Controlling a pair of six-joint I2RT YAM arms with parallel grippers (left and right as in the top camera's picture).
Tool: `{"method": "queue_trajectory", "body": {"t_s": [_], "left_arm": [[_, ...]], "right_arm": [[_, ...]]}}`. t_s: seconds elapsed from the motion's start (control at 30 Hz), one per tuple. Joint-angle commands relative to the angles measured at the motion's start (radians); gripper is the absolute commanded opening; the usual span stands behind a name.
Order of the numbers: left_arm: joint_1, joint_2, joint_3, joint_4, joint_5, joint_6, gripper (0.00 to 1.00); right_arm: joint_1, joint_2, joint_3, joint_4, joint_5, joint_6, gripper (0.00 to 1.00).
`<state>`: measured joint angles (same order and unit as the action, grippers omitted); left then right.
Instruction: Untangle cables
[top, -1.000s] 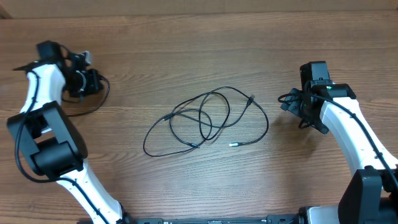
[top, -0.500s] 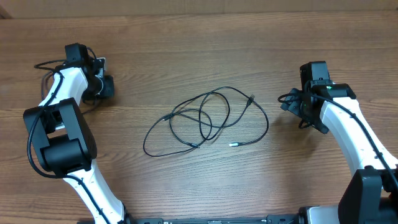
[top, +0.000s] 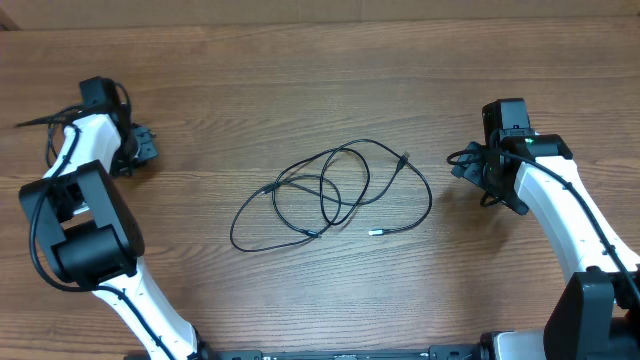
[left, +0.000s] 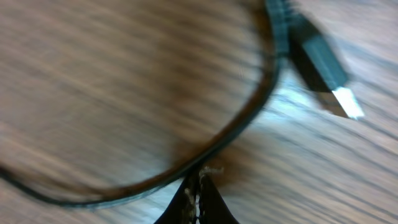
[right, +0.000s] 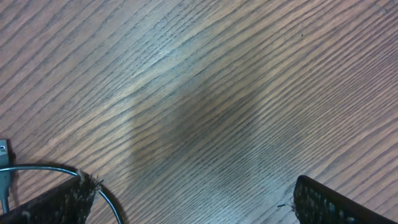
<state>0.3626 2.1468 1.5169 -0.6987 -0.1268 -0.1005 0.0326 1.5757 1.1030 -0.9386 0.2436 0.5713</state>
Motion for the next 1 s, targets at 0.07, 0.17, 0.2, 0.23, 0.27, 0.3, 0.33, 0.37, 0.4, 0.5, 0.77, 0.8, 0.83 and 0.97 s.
{"method": "queue_trajectory", "body": {"t_s": [0.07,0.17,0.2,0.23,0.27,0.3,0.33,0.37,0.4,0.5,0.77,0.8,0.83,0.97], "left_arm": [[0.080,0.024,-0.042,-0.013,0.013,-0.056,0.04],[0.089,0.024,-0.040,-0.003,0.052,-0.024,0.04],[0.090,0.024,-0.035,-0.005,0.071,-0.014,0.04],[0.090,0.024,-0.028,-0.008,0.093,-0.006,0.04],[0.089,0.021,-0.019,-0.015,0.126,0.000,0.04],[0.087,0.016,-0.008,-0.024,0.159,0.001,0.04],[0.084,0.009,0.005,-0.036,0.192,0.000,0.04],[0.082,0.000,0.021,-0.053,0.225,0.000,0.04],[0.079,-0.010,0.039,-0.072,0.259,0.000,0.04],[0.070,-0.048,0.090,-0.129,0.335,-0.001,0.04],[0.032,-0.221,0.119,-0.333,0.712,-0.004,0.04],[0.024,-0.232,0.119,-0.371,0.728,-0.003,0.04],[0.012,-0.240,0.119,-0.413,0.731,-0.004,0.04],[-0.052,-0.236,0.103,-0.490,0.726,-0.003,0.04]], "right_arm": [[-0.007,-0.008,-0.003,0.002,0.014,-0.004,1.00],[-0.007,-0.008,-0.003,0.002,0.014,-0.004,1.00],[-0.007,-0.008,-0.003,0.002,0.014,-0.004,1.00],[-0.007,-0.008,-0.003,0.002,0.014,-0.004,1.00],[-0.007,-0.008,-0.003,0.002,0.014,-0.004,1.00],[-0.007,-0.008,-0.003,0.002,0.014,-0.004,1.00],[-0.007,-0.008,-0.003,0.002,0.014,-0.004,1.00],[-0.007,-0.008,-0.003,0.002,0.014,-0.004,1.00],[-0.007,-0.008,-0.003,0.002,0.014,-0.004,1.00],[-0.007,-0.008,-0.003,0.002,0.014,-0.004,1.00],[-0.007,-0.008,-0.003,0.002,0.014,-0.004,1.00],[-0.007,-0.008,-0.003,0.002,0.014,-0.004,1.00],[-0.007,-0.008,-0.003,0.002,0.014,-0.004,1.00],[-0.007,-0.008,-0.003,0.002,0.014,-0.004,1.00]]}}
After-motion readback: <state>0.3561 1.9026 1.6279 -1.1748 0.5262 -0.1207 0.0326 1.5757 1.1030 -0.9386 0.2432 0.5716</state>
